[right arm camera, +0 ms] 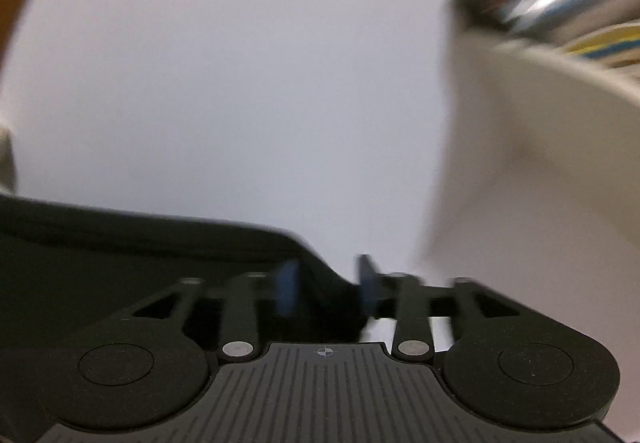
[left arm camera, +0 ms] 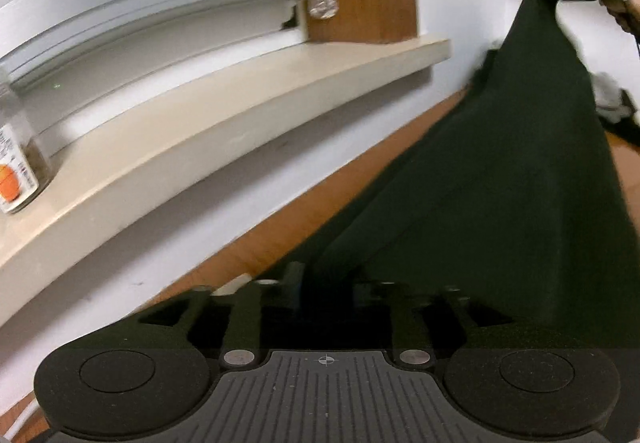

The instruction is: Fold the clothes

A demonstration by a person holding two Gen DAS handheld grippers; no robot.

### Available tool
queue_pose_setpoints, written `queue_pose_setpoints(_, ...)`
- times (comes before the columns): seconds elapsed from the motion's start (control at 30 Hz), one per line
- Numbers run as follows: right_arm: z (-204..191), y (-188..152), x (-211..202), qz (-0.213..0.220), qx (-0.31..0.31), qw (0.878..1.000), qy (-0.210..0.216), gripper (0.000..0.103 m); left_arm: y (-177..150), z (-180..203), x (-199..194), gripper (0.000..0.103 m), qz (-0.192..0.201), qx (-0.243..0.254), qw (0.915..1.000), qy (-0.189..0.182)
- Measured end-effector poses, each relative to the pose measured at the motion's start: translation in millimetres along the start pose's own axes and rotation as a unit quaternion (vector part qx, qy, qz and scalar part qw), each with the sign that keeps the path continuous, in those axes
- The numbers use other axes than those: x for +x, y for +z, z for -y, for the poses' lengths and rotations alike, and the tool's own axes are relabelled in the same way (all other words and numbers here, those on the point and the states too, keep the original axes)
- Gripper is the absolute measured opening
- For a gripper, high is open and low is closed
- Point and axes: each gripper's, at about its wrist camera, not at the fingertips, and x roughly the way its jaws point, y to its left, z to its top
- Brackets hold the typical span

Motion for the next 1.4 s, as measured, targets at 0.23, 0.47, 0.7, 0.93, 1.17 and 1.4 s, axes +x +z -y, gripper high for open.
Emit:
queue_pose_setpoints(0.23,-39.0,-27.5,8.7,-0.016,0.045,0.995,0.087,0.05,-7.6,-11.3,-3.7,0.073,0.029,-0.046,0.9985,0.0)
queue_pose_setpoints(0.47,-51.1,-66.5,17.9,-0.055,0.154,0.966,0.201,0.055,-17.0,-11.8,13.8,0.075,0.018,-0.057,0.9981,-0.011)
queue_pose_setpoints(0.7,-92.1,-75.2,19.1,-0.059,0.258,0.898,0.35,0.063,-19.7,-18.6,18.5,0.083,0.009,-0.076,0.9967,-0.028)
queue_pose_setpoints(0.93,-120.7,-82.5,11.4,-0.068,0.219,0.904,0.361,0.078,-20.9,-18.1,19.7,0.09,0.007,-0.075,0.9968,-0.028)
queue_pose_setpoints(1.17,-139.7,-85.9,1.2,-0.061,0.194,0.911,0.358,0.087,-21.3,-18.6,20.6,0.093,0.005,-0.078,0.9965,-0.029)
queue_pose_setpoints(1.4,-141.8,-82.9,3.5,-0.07,0.191,0.915,0.349,0.097,-21.1,-17.1,21.1,0.096,0.004,-0.073,0.997,-0.026)
